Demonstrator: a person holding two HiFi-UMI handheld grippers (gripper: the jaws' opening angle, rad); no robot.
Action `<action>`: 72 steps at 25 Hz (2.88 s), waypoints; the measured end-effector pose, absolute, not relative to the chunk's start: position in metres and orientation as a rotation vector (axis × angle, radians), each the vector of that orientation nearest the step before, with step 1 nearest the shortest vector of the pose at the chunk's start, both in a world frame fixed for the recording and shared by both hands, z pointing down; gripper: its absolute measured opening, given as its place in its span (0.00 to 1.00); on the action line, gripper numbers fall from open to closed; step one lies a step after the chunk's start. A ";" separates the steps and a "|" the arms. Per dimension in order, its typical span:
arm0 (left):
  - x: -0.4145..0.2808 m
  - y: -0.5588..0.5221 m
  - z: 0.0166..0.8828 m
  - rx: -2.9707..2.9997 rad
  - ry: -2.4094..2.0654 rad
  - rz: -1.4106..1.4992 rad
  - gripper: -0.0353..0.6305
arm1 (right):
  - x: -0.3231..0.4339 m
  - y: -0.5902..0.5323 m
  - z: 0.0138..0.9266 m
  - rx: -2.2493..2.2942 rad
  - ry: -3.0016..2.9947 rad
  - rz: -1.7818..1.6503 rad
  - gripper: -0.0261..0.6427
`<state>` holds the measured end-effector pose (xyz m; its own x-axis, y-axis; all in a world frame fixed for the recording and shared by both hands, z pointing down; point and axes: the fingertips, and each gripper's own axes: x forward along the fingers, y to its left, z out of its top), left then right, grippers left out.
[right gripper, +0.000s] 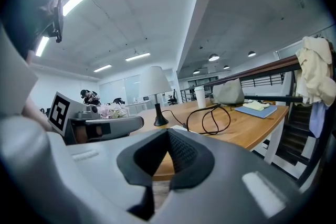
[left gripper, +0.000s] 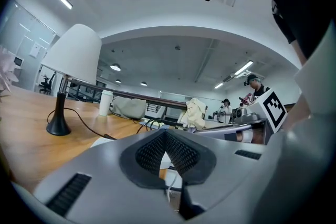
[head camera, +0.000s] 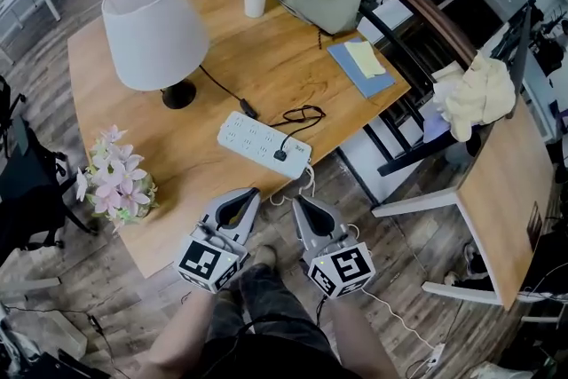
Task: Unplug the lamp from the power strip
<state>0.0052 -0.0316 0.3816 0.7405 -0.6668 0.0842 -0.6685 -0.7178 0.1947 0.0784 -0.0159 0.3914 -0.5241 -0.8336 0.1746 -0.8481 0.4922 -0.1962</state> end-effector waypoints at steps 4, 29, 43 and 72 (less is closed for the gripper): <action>0.012 -0.040 0.385 2.720 -1.094 0.031 0.05 | 0.079 -0.027 0.397 1.446 -2.687 0.405 0.05; 0.036 -0.077 0.409 2.698 -1.112 0.104 0.05 | 0.083 -0.068 0.412 1.336 -2.670 0.380 0.05; 0.031 -0.103 0.424 2.655 -1.098 0.137 0.05 | 0.079 -0.096 0.421 1.296 -2.636 0.357 0.07; 0.031 -0.136 0.470 2.551 -1.138 0.371 0.05 | 0.070 -0.122 0.433 1.110 -2.616 0.266 0.13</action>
<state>0.0308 -0.1360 0.4705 0.6486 -0.6702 0.3608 -0.7540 -0.6305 0.1842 0.0696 -0.1220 0.4331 -0.6626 -0.6720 0.3307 -0.7248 0.6866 -0.0571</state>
